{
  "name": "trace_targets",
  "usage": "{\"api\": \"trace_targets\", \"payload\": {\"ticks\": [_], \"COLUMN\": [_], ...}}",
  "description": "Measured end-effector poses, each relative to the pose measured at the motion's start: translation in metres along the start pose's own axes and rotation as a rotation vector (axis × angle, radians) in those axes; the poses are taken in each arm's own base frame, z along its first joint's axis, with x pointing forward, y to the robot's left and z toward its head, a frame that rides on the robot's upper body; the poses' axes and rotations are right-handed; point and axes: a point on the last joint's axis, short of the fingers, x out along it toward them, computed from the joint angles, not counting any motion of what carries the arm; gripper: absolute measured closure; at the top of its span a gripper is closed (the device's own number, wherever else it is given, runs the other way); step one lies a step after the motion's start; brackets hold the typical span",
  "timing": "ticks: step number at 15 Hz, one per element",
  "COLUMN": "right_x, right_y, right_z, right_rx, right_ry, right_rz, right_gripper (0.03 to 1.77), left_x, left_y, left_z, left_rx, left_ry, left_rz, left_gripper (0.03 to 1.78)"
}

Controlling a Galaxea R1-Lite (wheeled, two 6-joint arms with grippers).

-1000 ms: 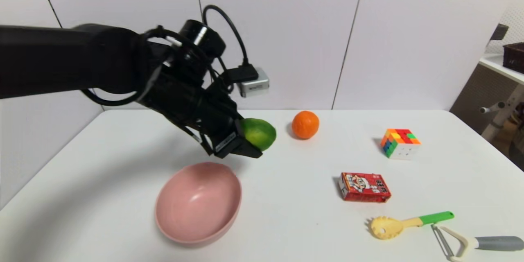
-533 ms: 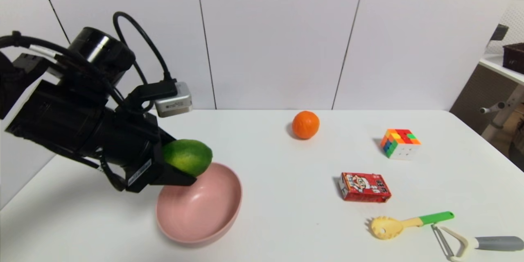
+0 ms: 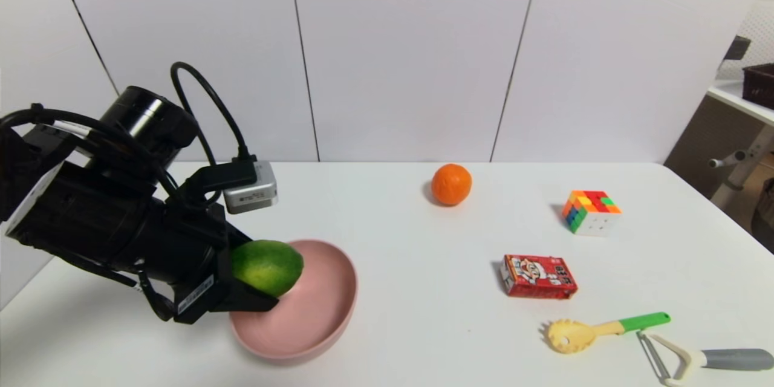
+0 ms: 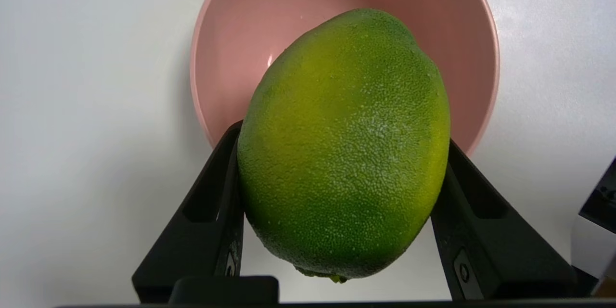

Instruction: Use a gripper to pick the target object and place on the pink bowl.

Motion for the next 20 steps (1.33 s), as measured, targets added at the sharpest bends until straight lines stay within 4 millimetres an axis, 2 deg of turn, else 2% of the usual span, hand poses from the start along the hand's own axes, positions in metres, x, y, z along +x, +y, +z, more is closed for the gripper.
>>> {"api": "trace_targets", "payload": {"ticks": [3,7,11,13,16,18,20], "right_x": [0.0,0.0,0.0,0.0,0.0,0.0,0.0], "right_y": [0.0,0.0,0.0,0.0,0.0,0.0,0.0], "right_z": [0.0,0.0,0.0,0.0,0.0,0.0,0.0], "right_rx": [0.0,0.0,0.0,0.0,0.0,0.0,0.0], "right_ry": [0.0,0.0,0.0,0.0,0.0,0.0,0.0], "right_rz": [0.0,0.0,0.0,0.0,0.0,0.0,0.0], "right_gripper": [0.1,0.1,0.1,0.1,0.1,0.1,0.1], "left_x": [0.013,0.032,0.036,0.026,-0.005,-0.027,-0.043], "left_y": [0.001,0.001,0.0,-0.002,-0.015,-0.024,-0.036], "left_z": [0.004,0.007,0.006,0.008,0.004,-0.019,-0.057], "left_rx": [0.018,0.039,0.037,0.037,-0.012,-0.071,-0.133], "left_ry": [0.001,-0.007,0.002,-0.026,-0.095,-0.145,-0.206], "left_rz": [-0.021,-0.036,-0.048,-0.031,0.02,0.093,0.218], "left_gripper": [0.74,0.51,0.34,0.3,0.24,0.2,0.18]}}
